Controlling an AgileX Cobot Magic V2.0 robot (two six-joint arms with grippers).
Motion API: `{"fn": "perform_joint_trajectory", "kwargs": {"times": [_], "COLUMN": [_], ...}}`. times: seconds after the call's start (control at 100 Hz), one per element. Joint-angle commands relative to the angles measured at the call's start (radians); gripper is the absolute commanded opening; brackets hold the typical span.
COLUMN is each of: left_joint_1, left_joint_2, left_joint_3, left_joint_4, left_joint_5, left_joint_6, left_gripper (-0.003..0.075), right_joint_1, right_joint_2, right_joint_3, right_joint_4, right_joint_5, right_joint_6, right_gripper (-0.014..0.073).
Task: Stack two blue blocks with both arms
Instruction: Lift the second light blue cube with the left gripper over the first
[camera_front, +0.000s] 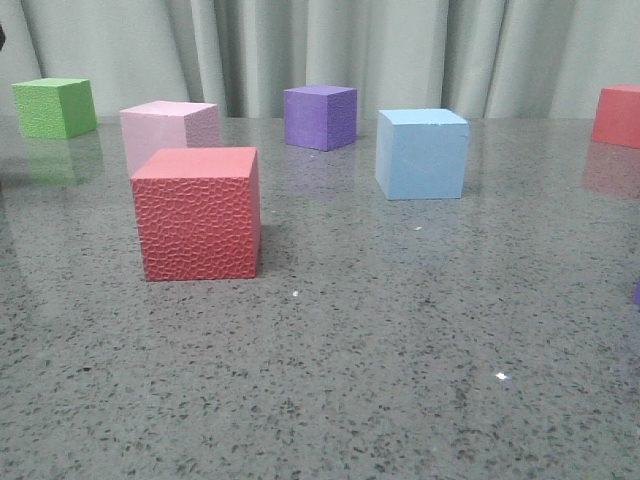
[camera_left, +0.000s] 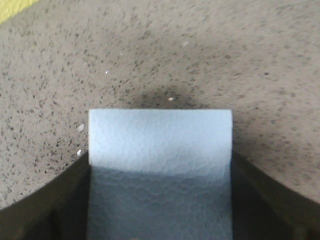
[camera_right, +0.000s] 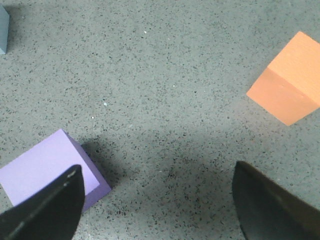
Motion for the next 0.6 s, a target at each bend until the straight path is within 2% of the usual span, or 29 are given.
{"fn": "perform_joint_trajectory", "kwargs": {"times": [0.0, 0.29, 0.59], "left_joint_1": [-0.039, -0.188, -0.294], "left_joint_2": [-0.060, -0.062, -0.042], "left_joint_3": [-0.074, -0.268, -0.429], "left_joint_4": [-0.008, -0.008, -0.083], "left_joint_5": [-0.008, 0.080, 0.031], "left_joint_6": [0.037, 0.118, 0.264], "left_gripper": [0.0281, 0.0281, 0.0281], "right_joint_1": [-0.006, -0.006, -0.006], "right_joint_2": [-0.004, -0.004, -0.004], "right_joint_3": [-0.023, -0.023, -0.023], "right_joint_4": [-0.014, -0.014, -0.014], "right_joint_5": [-0.059, -0.059, -0.059], "right_joint_6": [-0.008, -0.008, -0.008], "right_gripper": [0.0600, 0.0600, 0.0600]}}
